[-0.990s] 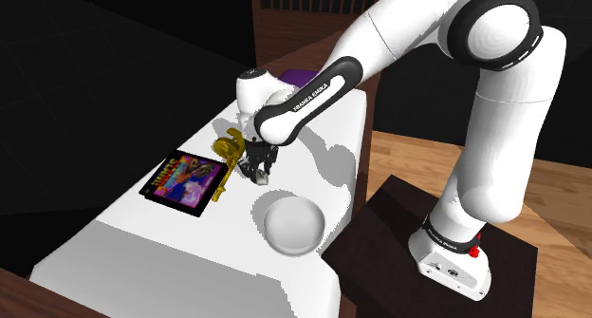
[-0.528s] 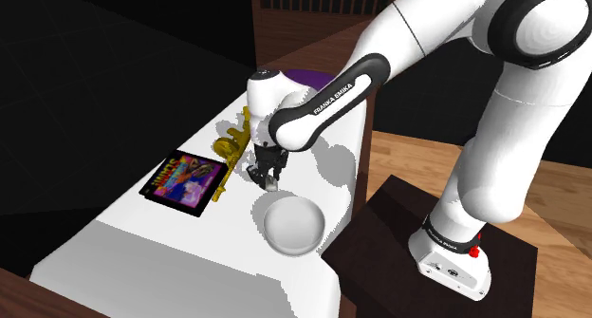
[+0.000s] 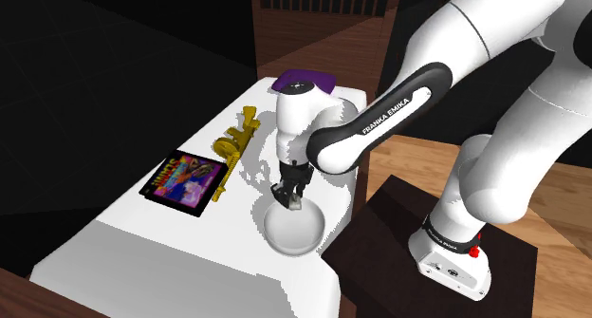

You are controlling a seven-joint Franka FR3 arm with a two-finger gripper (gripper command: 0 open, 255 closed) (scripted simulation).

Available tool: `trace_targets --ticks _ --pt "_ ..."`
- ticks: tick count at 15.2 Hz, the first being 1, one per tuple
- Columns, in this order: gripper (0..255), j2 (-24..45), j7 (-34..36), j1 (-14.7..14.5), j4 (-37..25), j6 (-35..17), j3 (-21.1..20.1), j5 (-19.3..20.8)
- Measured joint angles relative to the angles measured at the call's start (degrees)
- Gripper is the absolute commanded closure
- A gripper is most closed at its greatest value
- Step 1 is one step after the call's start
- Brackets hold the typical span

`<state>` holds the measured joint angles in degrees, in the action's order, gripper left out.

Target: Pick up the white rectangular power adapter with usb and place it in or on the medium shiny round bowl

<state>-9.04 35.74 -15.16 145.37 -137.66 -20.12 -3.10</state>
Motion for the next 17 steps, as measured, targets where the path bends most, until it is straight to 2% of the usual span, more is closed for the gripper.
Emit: trace_targets --ticks 12,17 --pt "255 7.9 4.1 0.5 3.4 -10.8 -1.0 4.3" --pt "255 9.2 4.8 0.6 3.4 -12.0 -1.0 5.2"
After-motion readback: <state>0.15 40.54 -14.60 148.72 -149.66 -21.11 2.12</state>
